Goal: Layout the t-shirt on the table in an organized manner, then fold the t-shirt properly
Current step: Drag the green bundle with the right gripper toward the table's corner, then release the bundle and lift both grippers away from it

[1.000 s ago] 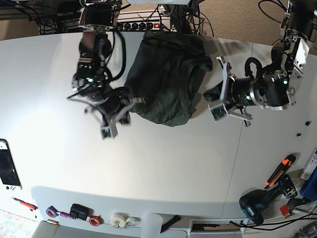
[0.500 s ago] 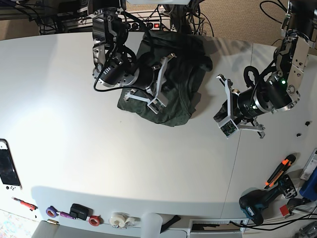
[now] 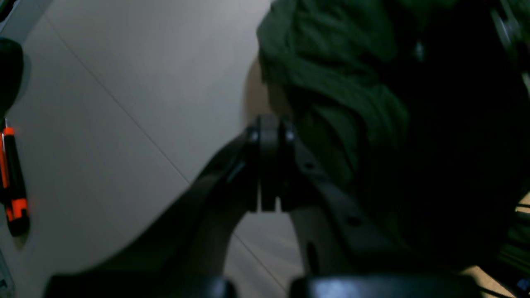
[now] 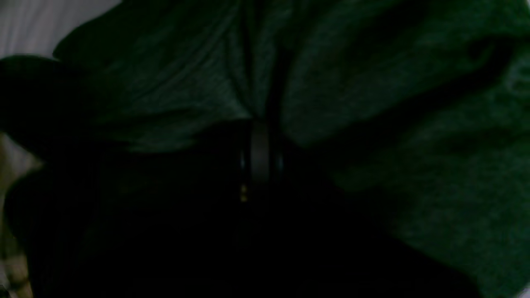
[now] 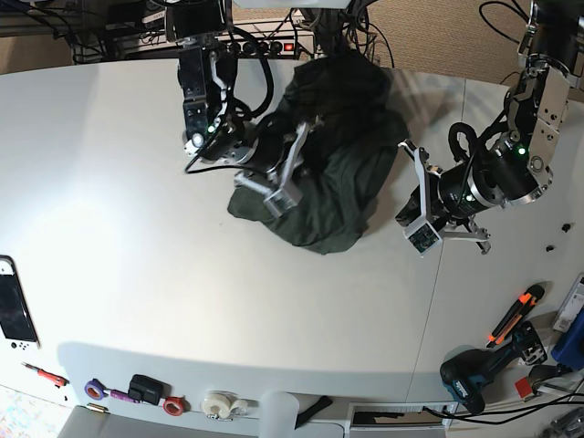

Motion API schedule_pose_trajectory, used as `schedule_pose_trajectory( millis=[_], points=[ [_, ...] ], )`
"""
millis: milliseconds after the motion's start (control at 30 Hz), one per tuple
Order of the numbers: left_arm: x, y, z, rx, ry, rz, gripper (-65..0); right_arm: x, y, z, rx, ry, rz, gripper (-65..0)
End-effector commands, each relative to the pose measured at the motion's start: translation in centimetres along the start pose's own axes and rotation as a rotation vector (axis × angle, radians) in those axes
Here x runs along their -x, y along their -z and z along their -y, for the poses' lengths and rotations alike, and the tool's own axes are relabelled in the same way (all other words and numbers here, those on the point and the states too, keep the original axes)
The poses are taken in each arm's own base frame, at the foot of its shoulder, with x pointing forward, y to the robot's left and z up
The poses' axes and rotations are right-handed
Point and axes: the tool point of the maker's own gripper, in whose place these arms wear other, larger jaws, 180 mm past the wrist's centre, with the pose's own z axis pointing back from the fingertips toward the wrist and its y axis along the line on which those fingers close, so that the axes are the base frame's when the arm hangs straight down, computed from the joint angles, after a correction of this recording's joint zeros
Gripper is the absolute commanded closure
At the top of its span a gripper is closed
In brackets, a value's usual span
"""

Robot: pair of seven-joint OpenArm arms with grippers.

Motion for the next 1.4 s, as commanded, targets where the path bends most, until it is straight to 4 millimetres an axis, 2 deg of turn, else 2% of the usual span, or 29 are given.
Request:
schedule_pose_trajectory(
  millis=[0,167,333,467,567,667,733,933,1100,1233,1367],
  points=[
    [-1.1,-0.5,-0.7,-0.02,0.013,0.038,0.0,5.5,-1.8,6.5,0.26,0.02,-0.243,0.0],
    [-1.1,-0.5,-0.6,-0.019,0.013,0.039,0.0,7.8,-5.9,13.7,0.451,0.238,-0.216,0.0],
    [-1.4,-0.5,-0.6,-0.019,0.014,0.055,0.0,10.8,-12.1,20.8,0.648,0.379,-0.202,0.0],
    [-1.4,-0.5,-0.6,-0.018,0.013,0.056,0.0,12.7,-17.7,25.3,0.793,0.449,-0.19,0.0],
    [-1.5,-0.5,-0.5,-0.012,0.01,0.06,0.0,13.5,-21.4,27.8,0.873,0.506,-0.152,0.0],
    [-1.7,-0.4,-0.2,-0.004,0.007,0.069,0.0,13.5,-23.7,29.0,0.893,0.576,-0.073,0.0],
    [-1.9,-0.3,0.0,0.001,0.004,0.077,0.0,13.7,-24.3,29.3,0.9,0.599,-0.049,0.0],
    [-2.5,0.0,0.6,0.015,-0.012,0.1,0.0,12.3,-23.3,28.8,0.819,0.555,0.012,0.0],
    [-2.6,0.1,0.6,0.016,-0.013,0.102,0.0,12.1,-23.5,29.0,0.824,0.548,0.024,0.0],
    [-3.1,0.0,0.6,0.016,-0.014,0.13,0.0,10.9,-24.3,29.6,0.812,0.54,0.069,0.0],
    [-3.2,0.0,0.6,0.016,-0.014,0.137,0.0,9.3,-26.1,30.4,0.826,0.505,0.106,0.0]
  ],
)
